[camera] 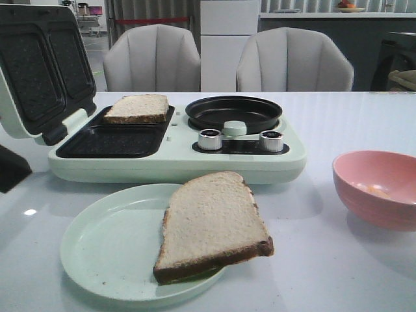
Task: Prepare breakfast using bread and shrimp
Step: 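Move the right gripper toward the remaining bread slice on the plate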
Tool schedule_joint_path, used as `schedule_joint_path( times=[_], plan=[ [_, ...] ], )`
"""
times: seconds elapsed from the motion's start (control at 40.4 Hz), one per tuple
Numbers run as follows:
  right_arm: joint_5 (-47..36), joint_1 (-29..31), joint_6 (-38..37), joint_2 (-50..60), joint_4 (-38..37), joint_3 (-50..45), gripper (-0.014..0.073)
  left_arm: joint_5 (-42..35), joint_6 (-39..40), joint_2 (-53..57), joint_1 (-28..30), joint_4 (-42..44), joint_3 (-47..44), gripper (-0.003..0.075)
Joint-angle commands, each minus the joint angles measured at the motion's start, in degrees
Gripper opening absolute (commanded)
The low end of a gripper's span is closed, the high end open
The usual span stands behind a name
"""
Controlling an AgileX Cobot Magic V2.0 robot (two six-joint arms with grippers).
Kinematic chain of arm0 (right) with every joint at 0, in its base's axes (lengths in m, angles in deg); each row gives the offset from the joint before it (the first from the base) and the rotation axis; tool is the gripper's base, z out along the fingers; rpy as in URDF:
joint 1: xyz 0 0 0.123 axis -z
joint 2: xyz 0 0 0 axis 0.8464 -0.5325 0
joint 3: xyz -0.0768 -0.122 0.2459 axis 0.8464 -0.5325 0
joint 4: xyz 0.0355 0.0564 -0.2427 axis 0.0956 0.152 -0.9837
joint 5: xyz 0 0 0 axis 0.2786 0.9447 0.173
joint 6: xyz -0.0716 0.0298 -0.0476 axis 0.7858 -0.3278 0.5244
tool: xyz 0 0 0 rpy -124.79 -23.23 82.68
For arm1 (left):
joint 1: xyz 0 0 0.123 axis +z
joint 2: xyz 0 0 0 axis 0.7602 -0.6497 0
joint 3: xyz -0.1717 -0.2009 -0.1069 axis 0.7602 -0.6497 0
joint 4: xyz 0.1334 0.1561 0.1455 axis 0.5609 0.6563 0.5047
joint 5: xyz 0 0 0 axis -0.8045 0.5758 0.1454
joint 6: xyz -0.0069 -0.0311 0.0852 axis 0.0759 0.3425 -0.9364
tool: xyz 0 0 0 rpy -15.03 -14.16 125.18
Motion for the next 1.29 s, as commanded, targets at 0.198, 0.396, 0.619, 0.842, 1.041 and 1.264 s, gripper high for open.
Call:
schedule_joint_path(
  times=[0.198, 0.396, 0.619, 0.842, 1.041, 1.264],
  plan=[
    [-3.50, -0.05, 0.47, -0.47, 0.04, 2.04, 0.0559, -6.73, 0.51, 16.81, -0.93, -9.60, 1.40, 0.0454],
    [-4.64, -0.05, 0.47, -0.47, 0.08, 2.04, 0.0559, -7.13, 0.65, 20.40, -0.93, -10.49, 1.40, 0.0454],
    [-5.41, -0.05, 0.41, -0.47, 3.68, 2.04, 0.0559, -7.13, 3.23, 20.40, -0.93, -10.98, 1.40, 0.0454],
    [2.03, -0.25, 3.69, -1.91, 18.86, 0.66, 0.0559, -7.01, 3.23, 20.40, -0.93, -10.87, 1.40, 0.0454],
    [1.20, -0.41, 15.38, -5.32, 35.37, -8.54, 0.0557, -6.90, 3.23, 20.40, -0.93, -10.87, 1.40, 0.0454],
    [0.72, -0.41, 33.28, -12.20, 54.43, -14.72, 0.0557, -6.90, 3.23, 20.40, -0.93, -10.87, 1.40, 0.0454]
  ],
)
